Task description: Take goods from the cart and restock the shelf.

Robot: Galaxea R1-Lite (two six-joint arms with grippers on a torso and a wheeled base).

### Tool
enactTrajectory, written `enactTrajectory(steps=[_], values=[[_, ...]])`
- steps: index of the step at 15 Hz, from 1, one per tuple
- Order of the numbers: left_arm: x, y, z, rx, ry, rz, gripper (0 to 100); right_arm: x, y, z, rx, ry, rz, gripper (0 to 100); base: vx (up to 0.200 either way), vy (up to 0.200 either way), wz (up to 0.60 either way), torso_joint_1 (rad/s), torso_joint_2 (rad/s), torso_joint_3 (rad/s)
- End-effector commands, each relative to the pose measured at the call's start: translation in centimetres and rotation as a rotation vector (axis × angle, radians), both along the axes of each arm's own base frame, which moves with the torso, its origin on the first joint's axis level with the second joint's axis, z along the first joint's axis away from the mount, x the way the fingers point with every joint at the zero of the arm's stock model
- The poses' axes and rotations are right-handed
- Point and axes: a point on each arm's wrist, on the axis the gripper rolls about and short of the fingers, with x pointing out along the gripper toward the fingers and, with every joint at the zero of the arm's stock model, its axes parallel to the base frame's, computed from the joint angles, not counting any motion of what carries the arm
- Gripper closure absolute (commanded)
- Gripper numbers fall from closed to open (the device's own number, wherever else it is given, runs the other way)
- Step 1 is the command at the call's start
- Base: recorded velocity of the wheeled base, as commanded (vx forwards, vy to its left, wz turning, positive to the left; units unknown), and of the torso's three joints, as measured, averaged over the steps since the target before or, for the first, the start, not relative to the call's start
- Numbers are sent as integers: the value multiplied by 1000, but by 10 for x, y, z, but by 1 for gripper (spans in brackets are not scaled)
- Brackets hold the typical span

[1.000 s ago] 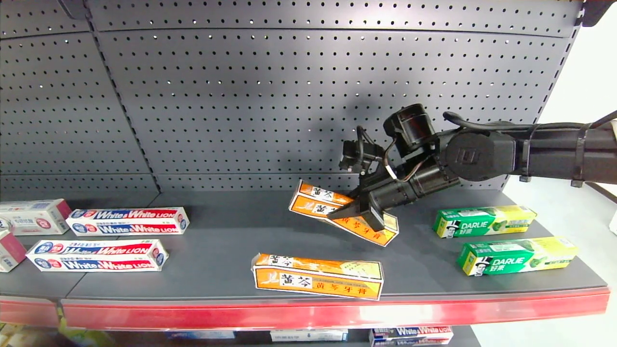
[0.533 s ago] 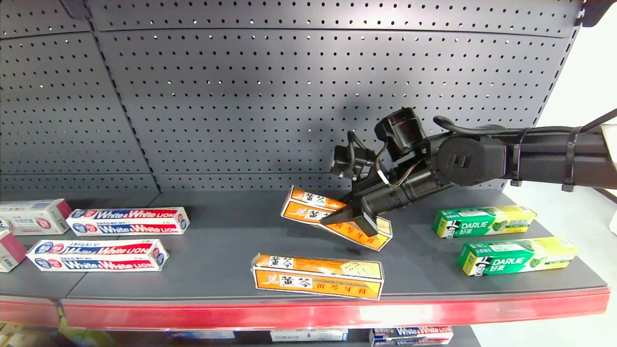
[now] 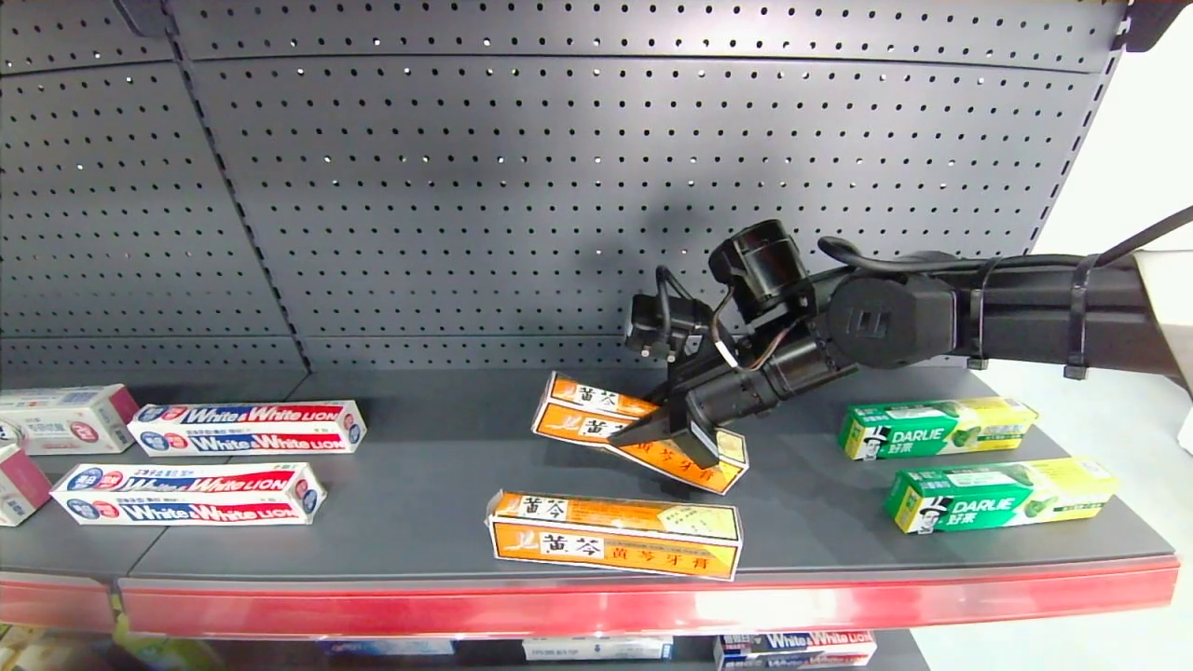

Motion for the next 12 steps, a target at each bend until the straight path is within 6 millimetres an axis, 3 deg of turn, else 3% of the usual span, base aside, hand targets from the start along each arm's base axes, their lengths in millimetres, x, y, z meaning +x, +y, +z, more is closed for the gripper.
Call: enactTrajectory(steps=[1,12], values=[[0,0,0,-1,1,1,0,1,1,-1,-1,1,1,100,0,0,0,0,0,0],[0,0,0,-1,1,1,0,6,5,-14,-16,19,2,100,0,0,0,0,0,0]])
